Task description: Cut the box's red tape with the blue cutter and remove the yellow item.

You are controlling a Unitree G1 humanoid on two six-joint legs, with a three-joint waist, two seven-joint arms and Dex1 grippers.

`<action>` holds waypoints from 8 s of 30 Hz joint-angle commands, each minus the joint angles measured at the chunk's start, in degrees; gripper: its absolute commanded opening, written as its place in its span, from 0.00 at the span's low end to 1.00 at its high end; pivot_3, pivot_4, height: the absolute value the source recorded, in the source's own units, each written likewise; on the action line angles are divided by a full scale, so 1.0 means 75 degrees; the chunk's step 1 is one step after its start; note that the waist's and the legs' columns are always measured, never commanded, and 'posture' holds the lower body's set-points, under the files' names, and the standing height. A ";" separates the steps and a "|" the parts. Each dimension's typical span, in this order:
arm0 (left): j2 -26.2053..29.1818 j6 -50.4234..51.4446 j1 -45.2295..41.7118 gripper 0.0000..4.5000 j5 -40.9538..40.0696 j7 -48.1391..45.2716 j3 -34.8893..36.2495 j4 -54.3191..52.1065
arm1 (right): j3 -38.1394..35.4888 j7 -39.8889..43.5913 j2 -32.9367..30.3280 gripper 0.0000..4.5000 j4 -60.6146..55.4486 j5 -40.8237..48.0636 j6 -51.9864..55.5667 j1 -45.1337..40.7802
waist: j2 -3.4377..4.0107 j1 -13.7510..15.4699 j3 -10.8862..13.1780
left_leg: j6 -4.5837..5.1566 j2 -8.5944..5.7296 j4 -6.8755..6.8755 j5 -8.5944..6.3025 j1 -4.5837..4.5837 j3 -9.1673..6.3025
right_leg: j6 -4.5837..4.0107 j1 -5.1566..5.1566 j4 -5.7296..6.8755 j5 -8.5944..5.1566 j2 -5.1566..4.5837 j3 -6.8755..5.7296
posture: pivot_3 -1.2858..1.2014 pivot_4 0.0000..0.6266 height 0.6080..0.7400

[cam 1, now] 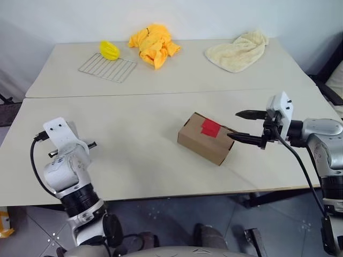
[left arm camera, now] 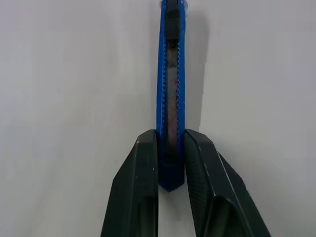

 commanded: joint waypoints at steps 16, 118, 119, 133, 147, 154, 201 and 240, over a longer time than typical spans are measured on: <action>0.4933 -0.4846 0.3652 0.10 -0.2177 -0.9389 -0.3876 -0.1483 | -0.0087 -0.1210 -0.0184 0.96 -0.3617 0.0437 0.1133 0.0406 | 0.0008 0.0084 0.0007 | -0.0014 0.0006 -0.0004 -0.0009 -0.0026 -0.0009 | -0.0013 -0.0019 -0.0011 -0.0007 0.0001 -0.0014 | 0.52 0.24 1.00; 0.3226 -1.2865 0.1561 0.10 0.0230 -0.7549 -0.3956 0.1935 | 0.1379 -0.1441 0.2334 0.99 -0.2475 0.0373 0.5816 -0.2941 | 0.0016 -0.0146 -0.0011 | -0.0011 0.0013 0.0030 -0.0008 -0.0075 0.0040 | -0.0028 -0.0123 0.0073 -0.0012 0.0003 0.0005 | 0.52 0.24 1.00; 0.3178 -1.3019 0.1468 0.10 0.0330 -0.7445 -0.3964 0.1995 | 0.1335 -0.1546 0.2421 0.99 -0.2279 0.0465 0.6028 -0.3109 | 0.0016 -0.0158 -0.0011 | -0.0011 0.0013 0.0031 -0.0008 -0.0075 0.0039 | -0.0028 -0.0123 0.0073 -0.0012 0.0003 0.0002 | 0.52 0.24 1.00; 0.3062 -1.3704 0.1113 0.10 0.0972 -0.6792 -0.4172 0.2343 | 0.1149 -0.2196 0.3010 0.99 -0.0511 0.1141 0.6833 -0.4285 | 0.0016 -0.0348 -0.0011 | -0.0012 0.0013 0.0031 -0.0008 -0.0110 0.0023 | -0.0027 -0.0141 0.0066 -0.0012 0.0003 -0.0023 | 0.52 0.24 1.00; 0.3075 -1.3554 0.1057 0.10 0.0908 -0.6736 -0.4169 0.2315 | 0.1561 -0.2052 0.3045 0.56 -0.0049 0.1190 0.6448 -0.4466 | 0.0016 -0.0344 -0.0011 | -0.0012 0.0013 0.0031 -0.0008 -0.0114 0.0019 | -0.0025 -0.0142 0.0063 -0.0011 0.0003 -0.0026 | 0.52 0.24 1.00; 0.3028 -1.3279 0.1087 0.10 0.0862 -0.6726 -0.4160 0.2216 | 0.1899 -0.1675 0.2765 0.03 -0.0325 0.1146 0.6085 -0.4305 | 0.0016 -0.0337 -0.0011 | -0.0012 0.0013 0.0031 -0.0008 -0.0114 0.0018 | -0.0025 -0.0142 0.0062 -0.0011 0.0003 -0.0027 | 0.52 0.24 1.00; 0.1319 -0.3964 -0.1523 0.00 -0.1970 -0.6906 -0.5940 0.1166 | -0.0951 -0.3362 -0.0377 0.03 -0.2798 0.1825 0.6459 -0.1968 | 0.0014 -0.0017 -0.0009 | -0.0009 0.0009 0.0087 -0.0009 -0.0144 0.0016 | -0.0014 -0.0140 0.0055 -0.0004 0.0001 -0.0020 | 0.52 0.24 1.00; 0.0888 -0.3828 -0.2385 0.00 -0.1179 -0.7676 -0.6390 0.2378 | -0.1177 -0.3477 -0.1546 0.03 -0.3556 0.2717 0.6559 -0.1018 | 0.0012 0.0092 -0.0008 | -0.0007 0.0009 0.0107 -0.0011 -0.0151 0.0008 | -0.0016 -0.0136 0.0058 0.0002 0.0001 -0.0023 | 0.52 0.24 1.00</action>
